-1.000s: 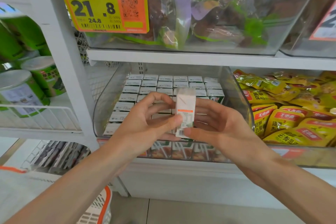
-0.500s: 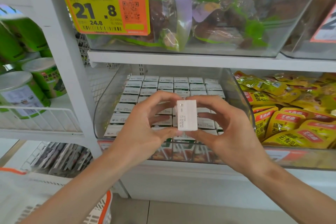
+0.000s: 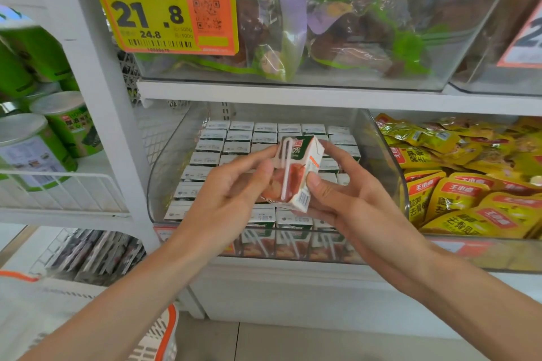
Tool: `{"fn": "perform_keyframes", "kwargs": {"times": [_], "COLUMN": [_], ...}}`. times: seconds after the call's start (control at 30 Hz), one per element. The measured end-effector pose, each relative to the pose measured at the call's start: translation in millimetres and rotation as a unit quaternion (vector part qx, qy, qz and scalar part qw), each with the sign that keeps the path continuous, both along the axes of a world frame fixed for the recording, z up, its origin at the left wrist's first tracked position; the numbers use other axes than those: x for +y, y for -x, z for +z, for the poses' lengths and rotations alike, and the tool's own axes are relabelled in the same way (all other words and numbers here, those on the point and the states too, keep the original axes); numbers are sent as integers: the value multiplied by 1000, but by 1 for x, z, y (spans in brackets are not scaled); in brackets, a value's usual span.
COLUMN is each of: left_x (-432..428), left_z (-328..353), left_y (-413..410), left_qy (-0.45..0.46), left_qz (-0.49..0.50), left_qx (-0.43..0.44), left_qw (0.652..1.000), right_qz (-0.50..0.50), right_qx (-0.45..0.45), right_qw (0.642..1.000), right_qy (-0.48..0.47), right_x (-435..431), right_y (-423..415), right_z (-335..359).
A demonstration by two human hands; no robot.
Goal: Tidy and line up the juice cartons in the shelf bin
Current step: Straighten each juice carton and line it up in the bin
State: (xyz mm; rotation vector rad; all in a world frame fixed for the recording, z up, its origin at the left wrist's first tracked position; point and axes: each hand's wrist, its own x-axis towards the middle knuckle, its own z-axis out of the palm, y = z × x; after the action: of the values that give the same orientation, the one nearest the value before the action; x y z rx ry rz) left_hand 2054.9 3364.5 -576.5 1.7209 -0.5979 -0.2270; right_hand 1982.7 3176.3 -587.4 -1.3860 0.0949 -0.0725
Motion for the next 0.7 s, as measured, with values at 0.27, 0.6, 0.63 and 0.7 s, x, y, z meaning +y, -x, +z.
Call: {"fn": "perform_keyframes", "kwargs": {"times": [0.27,0.6,0.63,0.7], "left_x": [-2,-3,-3,-4], "left_z": [-3,-5,-5,-7], "left_y": [-4,-5,-6,-7], "left_qy": [26,4,8,0], "left_qz": [-10,-26,-21,-11], "left_qx": [36,2,6,6], "left_qw": [999,1000,1000,1000], "right_qz": [61,4,-11,-46], "right_qx": [92,78,67,37], "right_qw": [979,996,998,995], "right_qy": [-170,-48,-9,81], "right_x": [1,-2,-4,-8], "right_y": [-9,-15,-15,-15], "right_z": [12,12,13,15]}}
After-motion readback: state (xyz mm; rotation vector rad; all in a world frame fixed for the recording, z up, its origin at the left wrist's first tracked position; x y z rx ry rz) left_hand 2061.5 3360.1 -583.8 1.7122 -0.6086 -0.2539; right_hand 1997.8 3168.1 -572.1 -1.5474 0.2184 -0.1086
